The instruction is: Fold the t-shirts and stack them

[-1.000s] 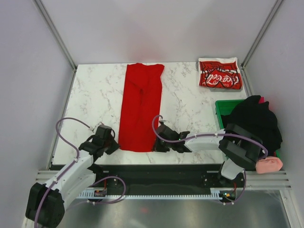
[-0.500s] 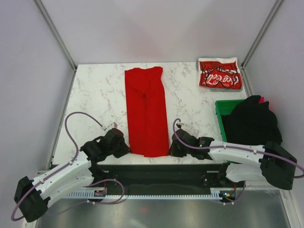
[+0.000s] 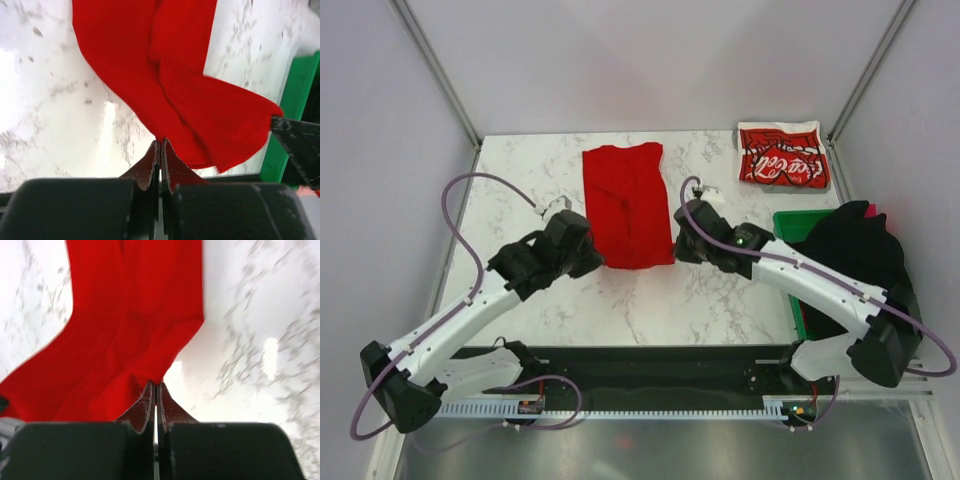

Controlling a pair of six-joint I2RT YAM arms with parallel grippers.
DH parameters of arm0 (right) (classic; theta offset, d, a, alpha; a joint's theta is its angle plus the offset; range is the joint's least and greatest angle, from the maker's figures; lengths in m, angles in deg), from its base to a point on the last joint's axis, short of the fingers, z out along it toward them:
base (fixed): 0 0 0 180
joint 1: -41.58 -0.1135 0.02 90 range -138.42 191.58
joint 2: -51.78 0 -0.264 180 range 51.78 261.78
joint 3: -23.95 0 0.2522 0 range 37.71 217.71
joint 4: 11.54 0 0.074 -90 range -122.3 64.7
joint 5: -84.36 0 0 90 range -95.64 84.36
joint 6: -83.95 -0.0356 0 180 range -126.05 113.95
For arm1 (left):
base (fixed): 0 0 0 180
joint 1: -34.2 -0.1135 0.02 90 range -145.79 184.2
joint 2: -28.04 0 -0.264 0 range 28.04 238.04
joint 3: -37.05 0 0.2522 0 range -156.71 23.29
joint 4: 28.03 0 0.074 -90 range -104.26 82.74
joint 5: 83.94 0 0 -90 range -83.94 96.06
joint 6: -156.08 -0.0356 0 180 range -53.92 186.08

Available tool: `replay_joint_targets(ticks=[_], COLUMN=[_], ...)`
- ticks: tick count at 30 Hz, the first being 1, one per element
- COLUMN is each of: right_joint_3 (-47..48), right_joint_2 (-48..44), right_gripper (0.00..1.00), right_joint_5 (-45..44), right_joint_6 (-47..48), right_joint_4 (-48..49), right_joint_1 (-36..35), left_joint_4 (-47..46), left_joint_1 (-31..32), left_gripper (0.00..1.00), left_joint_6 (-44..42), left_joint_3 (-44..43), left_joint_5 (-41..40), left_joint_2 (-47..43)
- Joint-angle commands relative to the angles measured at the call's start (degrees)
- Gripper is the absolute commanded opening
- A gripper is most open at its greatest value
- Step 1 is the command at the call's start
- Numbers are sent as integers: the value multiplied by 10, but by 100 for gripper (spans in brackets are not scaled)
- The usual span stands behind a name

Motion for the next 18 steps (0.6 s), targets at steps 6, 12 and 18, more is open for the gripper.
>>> replay_joint_targets(ticks=[6,12,18], right_joint_3=[204,302,358], right_joint_2=[169,285,362], right_gripper=[0,0,0], right_joint_5=[9,42,71], right_joint_6=[159,196,213], right_joint_4=[-35,-32,-25], right_joint_1=[102,145,175], left_joint_4=[-57,-103,-131], left_joint_1=[-152,-216,-243], left_gripper=[2,2,2], left_joint_6=[-138,-166,-176], left_joint_3=[-103,-124,-149], left_joint_5=[52,100,116], left_joint_2=[139,236,308])
